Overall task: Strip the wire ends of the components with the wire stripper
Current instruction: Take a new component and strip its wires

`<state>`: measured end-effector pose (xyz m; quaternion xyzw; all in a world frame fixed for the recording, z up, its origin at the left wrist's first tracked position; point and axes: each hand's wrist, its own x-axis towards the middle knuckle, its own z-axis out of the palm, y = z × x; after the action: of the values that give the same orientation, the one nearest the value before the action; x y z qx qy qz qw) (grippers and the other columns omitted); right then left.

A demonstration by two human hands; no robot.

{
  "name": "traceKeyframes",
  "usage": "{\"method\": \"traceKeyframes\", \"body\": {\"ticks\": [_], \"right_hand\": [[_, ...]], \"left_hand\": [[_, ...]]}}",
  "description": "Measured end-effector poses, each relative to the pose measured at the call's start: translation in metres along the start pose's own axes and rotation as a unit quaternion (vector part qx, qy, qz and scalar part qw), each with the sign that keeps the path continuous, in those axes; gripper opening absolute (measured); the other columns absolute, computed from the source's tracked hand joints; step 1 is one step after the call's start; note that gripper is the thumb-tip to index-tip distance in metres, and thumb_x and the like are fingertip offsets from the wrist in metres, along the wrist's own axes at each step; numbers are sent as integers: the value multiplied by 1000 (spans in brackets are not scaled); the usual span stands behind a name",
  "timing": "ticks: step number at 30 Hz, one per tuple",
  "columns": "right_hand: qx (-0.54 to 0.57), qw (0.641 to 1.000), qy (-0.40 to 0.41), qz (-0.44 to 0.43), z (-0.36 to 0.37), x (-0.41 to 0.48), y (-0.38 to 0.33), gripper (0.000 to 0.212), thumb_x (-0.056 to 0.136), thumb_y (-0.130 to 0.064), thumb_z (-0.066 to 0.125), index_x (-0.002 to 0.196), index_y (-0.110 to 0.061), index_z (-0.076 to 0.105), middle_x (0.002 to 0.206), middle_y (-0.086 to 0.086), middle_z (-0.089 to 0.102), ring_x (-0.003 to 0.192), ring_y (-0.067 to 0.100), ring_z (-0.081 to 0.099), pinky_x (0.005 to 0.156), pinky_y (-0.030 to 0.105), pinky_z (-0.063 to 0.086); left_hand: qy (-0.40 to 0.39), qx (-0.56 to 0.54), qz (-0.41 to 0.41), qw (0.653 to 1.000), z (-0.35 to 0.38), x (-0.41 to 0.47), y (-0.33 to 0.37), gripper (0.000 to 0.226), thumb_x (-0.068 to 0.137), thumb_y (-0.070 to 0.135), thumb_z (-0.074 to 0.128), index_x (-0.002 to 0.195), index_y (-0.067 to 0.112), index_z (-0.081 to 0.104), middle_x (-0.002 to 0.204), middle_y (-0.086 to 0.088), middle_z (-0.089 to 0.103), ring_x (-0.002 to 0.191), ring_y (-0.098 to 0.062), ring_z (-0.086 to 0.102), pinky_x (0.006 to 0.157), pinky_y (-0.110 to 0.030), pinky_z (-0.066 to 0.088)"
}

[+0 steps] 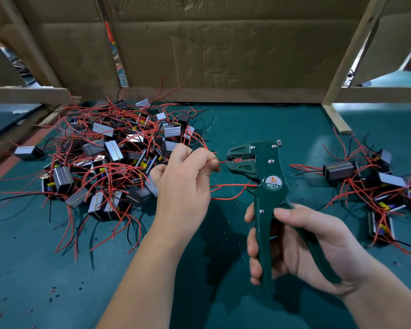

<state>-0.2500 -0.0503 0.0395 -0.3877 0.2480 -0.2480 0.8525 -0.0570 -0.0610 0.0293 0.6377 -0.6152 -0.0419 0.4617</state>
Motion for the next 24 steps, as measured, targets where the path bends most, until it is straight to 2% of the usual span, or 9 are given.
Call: {"method": "traceKeyframes", "body": {"ticks": [4, 8, 11, 13, 14, 17, 19, 22, 24], "right_hand": [[-2, 1000, 10, 3, 0, 0, -1, 50, 60, -37, 86, 95, -7, 67, 75, 26, 60, 61, 38, 62, 63, 49, 53], [-11, 999, 40, 4, 3, 0, 1, 48, 58, -42, 85, 87, -9, 65, 66, 22, 57, 50, 32, 58, 53, 43, 52], [-12, 994, 111, -16, 6, 4, 3, 36, 64, -40, 79, 73, -12, 59, 53, 13, 46, 33, 23, 42, 39, 30, 41], [0, 991, 130, -31, 7, 6, 4, 30, 68, -37, 72, 72, -11, 57, 53, 12, 43, 33, 22, 39, 39, 28, 39], [17, 991, 128, -40, 7, 7, 5, 33, 67, -42, 68, 73, -11, 59, 55, 13, 46, 36, 24, 43, 40, 30, 41], [89, 986, 110, -87, 5, 10, 5, 41, 64, -43, 66, 85, -8, 67, 75, 23, 59, 57, 35, 60, 56, 45, 54], [114, 979, 118, -118, 1, 11, 2, 46, 57, -37, 75, 91, -6, 69, 93, 28, 62, 71, 41, 64, 67, 53, 55], [132, 981, 108, -97, -3, 10, 0, 54, 54, -36, 80, 97, -5, 70, 113, 29, 58, 76, 44, 64, 71, 55, 54], [152, 984, 60, -65, -2, 9, 1, 59, 58, -38, 82, 105, -5, 69, 115, 30, 57, 77, 44, 64, 74, 56, 53]], "left_hand": [[-7, 0, 7, 1000, 0, 0, 1, 23, 99, 25, 47, 82, 33, 58, 76, 10, 38, 83, -1, 42, 78, -29, 21], [-10, 1, 14, 1000, 1, -1, -1, 22, 99, 27, 45, 83, 31, 60, 75, 10, 35, 81, 0, 41, 86, -17, 18], [-36, 35, 23, 999, 5, -1, -1, 24, 98, 28, 40, 86, 29, 61, 78, 11, 36, 79, -3, 39, 78, -30, 20], [-77, 40, 14, 996, 9, -2, 0, 27, 97, 31, 32, 90, 30, 58, 85, 12, 40, 83, -3, 42, 80, -29, 19], [-91, 26, 6, 995, 11, -3, 0, 27, 98, 31, 30, 91, 32, 56, 88, 13, 42, 86, -2, 43, 83, -29, 19], [-79, -52, -24, 995, 10, -3, 1, 25, 101, 27, 32, 86, 37, 51, 90, 14, 46, 88, 0, 47, 85, -30, 30], [-55, -147, -78, 985, 9, 0, 1, 31, 103, 22, 36, 81, 34, 53, 80, 13, 47, 71, 0, 47, 73, -25, 36], [-62, -331, -183, 924, 9, 2, 7, 39, 104, 19, 36, 75, 30, 60, 60, 11, 45, 53, -1, 39, 51, -17, 34], [-77, -411, -206, 885, 10, 1, 10, 44, 104, 22, 35, 72, 32, 62, 59, 10, 47, 57, -4, 41, 53, -22, 33]]}}
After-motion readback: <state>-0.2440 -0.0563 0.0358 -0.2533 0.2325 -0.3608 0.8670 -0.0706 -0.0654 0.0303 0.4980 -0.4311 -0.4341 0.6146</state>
